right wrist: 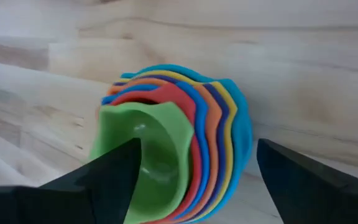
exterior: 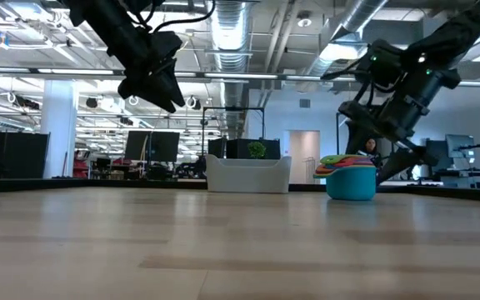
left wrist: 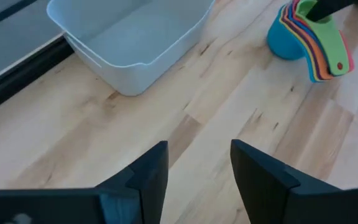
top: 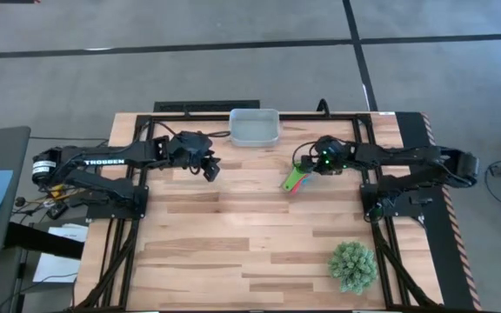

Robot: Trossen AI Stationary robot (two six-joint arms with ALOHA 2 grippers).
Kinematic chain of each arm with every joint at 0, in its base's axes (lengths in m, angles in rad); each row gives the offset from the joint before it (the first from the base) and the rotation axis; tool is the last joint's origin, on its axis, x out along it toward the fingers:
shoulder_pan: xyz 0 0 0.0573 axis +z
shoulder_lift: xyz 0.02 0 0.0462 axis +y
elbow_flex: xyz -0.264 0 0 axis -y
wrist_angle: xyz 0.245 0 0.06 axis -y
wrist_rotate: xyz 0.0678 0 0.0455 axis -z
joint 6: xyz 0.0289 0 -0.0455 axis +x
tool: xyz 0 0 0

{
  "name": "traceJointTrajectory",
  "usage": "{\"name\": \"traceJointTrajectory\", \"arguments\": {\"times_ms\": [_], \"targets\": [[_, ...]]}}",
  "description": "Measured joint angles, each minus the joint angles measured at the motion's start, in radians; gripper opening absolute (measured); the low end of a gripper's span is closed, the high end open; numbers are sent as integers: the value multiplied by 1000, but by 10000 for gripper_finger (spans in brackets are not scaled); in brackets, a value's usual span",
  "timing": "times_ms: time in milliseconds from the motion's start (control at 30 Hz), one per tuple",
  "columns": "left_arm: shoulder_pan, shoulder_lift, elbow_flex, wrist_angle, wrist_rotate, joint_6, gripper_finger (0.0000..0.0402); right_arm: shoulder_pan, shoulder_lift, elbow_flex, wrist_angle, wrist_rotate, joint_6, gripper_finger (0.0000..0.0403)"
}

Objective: Nest measuring cups in basket
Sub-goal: Put the nested measuring cups into the gray bin

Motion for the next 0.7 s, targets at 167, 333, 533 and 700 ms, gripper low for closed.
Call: {"name": "traceJointTrajectory", "arguments": {"times_ms": [167, 333, 533, 700], "targets": [[31, 0, 0, -29, 39, 11, 162, 0, 51, 2, 38, -10, 3, 323], [50, 0, 0, -41, 62, 21, 162, 0, 63, 3, 36, -9, 11, 290], [68, 0, 0, -40, 65, 36, 162, 0, 62, 3, 29, -8, 18, 234], [84, 0, 0, -39, 66, 36, 162, 0, 62, 3, 30, -6, 14, 193]]}}
